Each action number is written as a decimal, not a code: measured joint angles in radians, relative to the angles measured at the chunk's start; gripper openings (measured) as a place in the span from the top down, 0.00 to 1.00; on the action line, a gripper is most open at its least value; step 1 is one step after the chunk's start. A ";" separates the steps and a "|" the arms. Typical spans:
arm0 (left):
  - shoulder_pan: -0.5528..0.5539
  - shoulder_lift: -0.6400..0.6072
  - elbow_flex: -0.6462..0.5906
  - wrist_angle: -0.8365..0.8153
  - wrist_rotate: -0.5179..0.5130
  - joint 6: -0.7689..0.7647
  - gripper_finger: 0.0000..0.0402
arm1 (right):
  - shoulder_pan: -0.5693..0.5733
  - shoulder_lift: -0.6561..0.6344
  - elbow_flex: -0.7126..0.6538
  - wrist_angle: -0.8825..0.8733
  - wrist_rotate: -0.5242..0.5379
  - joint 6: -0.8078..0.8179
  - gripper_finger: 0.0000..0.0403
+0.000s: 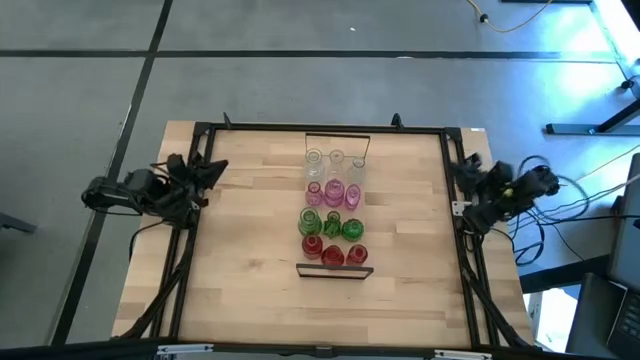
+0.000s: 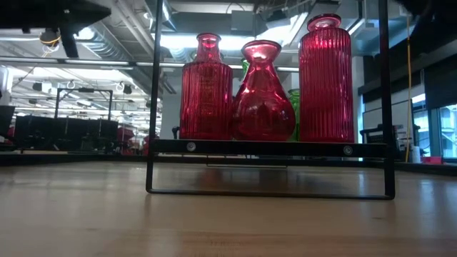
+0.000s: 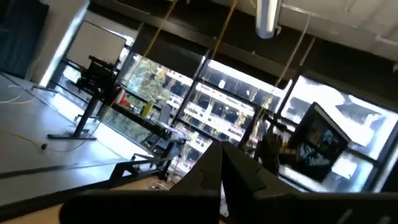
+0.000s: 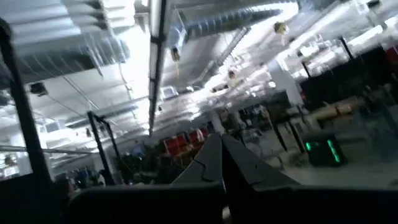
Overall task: Sort vases onto shelf
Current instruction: Return to Home Position
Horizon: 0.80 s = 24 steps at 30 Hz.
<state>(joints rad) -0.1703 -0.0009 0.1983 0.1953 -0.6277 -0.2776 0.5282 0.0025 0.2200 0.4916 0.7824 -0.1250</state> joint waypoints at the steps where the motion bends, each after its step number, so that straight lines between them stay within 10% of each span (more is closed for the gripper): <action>1: 0.000 0.003 -0.023 0.020 -0.002 -0.005 1.00 | 0.000 0.001 -0.044 0.038 0.012 0.017 1.00; 5: 0.000 0.005 -0.113 0.014 0.037 -0.100 1.00 | 0.000 0.000 -0.214 0.306 0.005 0.065 1.00; 24: 0.008 0.010 -0.190 -0.126 0.157 -0.214 1.00 | 0.000 0.006 -0.213 -0.124 0.031 0.296 1.00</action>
<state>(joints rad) -0.1623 0.0093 0.0078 0.0689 -0.4702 -0.4914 0.5286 0.0085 0.0071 0.3672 0.8132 0.1707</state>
